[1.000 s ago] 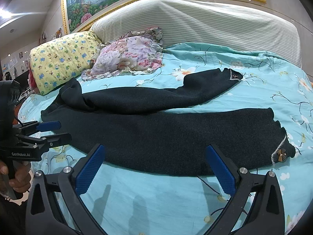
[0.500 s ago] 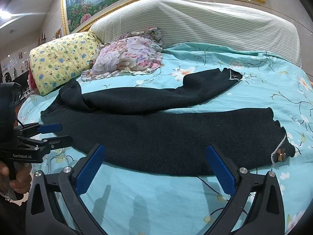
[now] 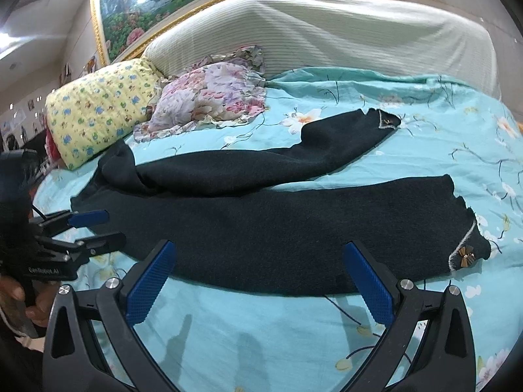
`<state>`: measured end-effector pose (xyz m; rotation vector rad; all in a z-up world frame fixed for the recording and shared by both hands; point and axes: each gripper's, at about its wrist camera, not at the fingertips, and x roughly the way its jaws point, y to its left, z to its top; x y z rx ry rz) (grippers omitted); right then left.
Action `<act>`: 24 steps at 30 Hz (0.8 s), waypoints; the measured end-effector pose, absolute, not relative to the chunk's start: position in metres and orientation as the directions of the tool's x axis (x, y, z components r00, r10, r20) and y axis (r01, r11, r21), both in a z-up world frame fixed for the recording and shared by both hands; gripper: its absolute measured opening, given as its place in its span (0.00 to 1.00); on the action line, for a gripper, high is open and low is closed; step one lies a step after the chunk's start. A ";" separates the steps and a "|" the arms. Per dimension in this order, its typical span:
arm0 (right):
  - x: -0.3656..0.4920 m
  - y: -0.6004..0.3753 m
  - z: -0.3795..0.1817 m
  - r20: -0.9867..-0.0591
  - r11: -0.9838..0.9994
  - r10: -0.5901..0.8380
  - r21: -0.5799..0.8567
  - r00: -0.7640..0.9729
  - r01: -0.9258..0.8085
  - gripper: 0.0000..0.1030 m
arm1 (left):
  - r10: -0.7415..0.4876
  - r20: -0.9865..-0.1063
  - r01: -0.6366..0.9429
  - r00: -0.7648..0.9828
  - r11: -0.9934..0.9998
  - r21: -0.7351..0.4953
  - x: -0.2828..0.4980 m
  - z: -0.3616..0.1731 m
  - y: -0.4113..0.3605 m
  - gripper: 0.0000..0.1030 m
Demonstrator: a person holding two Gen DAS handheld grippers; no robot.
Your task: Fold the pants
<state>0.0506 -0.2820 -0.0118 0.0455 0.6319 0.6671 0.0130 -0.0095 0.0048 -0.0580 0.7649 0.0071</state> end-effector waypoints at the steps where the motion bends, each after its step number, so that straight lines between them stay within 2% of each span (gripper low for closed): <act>1: 0.053 -0.283 -0.011 -0.534 0.793 0.591 0.248 0.604 -0.557 1.00 | -0.017 -0.689 -0.018 0.724 0.999 -0.044 0.017 0.008 -0.011 0.81; 10: 0.083 -0.290 0.007 -0.545 0.818 0.566 0.278 0.619 -0.503 1.00 | -0.073 -0.705 0.055 0.706 0.997 -0.049 0.060 0.021 -0.022 0.81; 24: 0.171 -0.305 0.020 -0.573 0.845 0.535 0.371 0.621 -0.385 1.00 | -0.110 -0.733 0.203 0.671 0.978 0.039 0.128 0.023 -0.051 0.81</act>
